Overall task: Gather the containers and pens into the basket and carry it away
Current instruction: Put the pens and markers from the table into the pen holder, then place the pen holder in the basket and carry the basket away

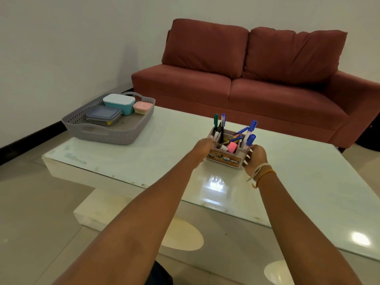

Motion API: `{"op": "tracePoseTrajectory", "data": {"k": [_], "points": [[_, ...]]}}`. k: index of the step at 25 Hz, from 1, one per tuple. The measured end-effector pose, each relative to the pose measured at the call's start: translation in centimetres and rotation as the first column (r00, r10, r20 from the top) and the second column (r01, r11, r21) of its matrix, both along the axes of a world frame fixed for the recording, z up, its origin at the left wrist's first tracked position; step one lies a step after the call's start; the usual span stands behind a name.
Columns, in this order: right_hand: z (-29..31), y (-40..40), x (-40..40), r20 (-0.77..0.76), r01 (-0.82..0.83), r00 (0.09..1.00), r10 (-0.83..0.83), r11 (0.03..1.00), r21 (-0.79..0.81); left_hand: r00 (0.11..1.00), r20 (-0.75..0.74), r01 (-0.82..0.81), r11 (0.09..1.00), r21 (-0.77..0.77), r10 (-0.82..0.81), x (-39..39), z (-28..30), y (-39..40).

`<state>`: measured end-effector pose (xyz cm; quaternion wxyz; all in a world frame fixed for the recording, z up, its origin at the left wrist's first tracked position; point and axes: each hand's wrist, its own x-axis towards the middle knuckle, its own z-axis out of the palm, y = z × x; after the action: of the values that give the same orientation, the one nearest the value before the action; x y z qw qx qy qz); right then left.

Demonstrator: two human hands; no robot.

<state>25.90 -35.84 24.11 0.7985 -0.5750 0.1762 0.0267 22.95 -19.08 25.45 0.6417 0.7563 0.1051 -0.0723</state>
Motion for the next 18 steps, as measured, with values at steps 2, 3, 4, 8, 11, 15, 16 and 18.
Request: {"op": "tracePoseTrajectory", "data": {"k": [2, 3, 4, 8, 11, 15, 16, 18], "points": [[-0.1, 1.7, -0.2, 0.045, -0.035, 0.998, 0.034, 0.999, 0.025, 0.995, 0.073, -0.071, 0.997, -0.03, 0.073, -0.2, -1.1, 1.4], [-0.2, 2.7, -0.2, 0.065, -0.066, 0.996, 0.064, 0.997, 0.032, 0.988, 0.092, -0.114, 0.99, -0.088, 0.122, -0.5, -1.4, 2.4], [-0.2, 3.9, -0.2, 0.084, -0.104, 0.991, 0.102, 0.994, 0.028, 0.982, 0.095, -0.146, 0.977, -0.153, 0.161, -0.9, -1.7, 3.5], [0.5, 9.3, 0.0, 0.075, -0.175, 0.981, 0.178, 0.983, -0.047, 0.951, 0.079, -0.272, 0.929, -0.249, 0.3, -3.3, -1.5, 7.7], [2.7, 13.7, 0.2, 0.079, -0.241, 0.964, 0.253, 0.962, -0.131, 0.893, 0.06, -0.401, 0.848, -0.346, 0.447, -4.8, 0.3, 11.4], [7.6, 20.5, 1.4, 0.146, -0.389, 0.894, 0.424, 0.895, -0.218, 0.813, 0.054, -0.515, 0.76, -0.396, 0.58, -5.6, 4.5, 17.2], [8.9, 22.2, 1.8, 0.157, -0.419, 0.877, 0.453, 0.883, -0.211, 0.81, 0.055, -0.511, 0.748, -0.424, 0.584, -5.5, 5.7, 18.7], [10.4, 25.6, 2.8, 0.172, -0.469, 0.851, 0.496, 0.866, -0.174, 0.812, 0.055, -0.496, 0.737, -0.46, 0.581, -5.2, 7.3, 21.4]]}}
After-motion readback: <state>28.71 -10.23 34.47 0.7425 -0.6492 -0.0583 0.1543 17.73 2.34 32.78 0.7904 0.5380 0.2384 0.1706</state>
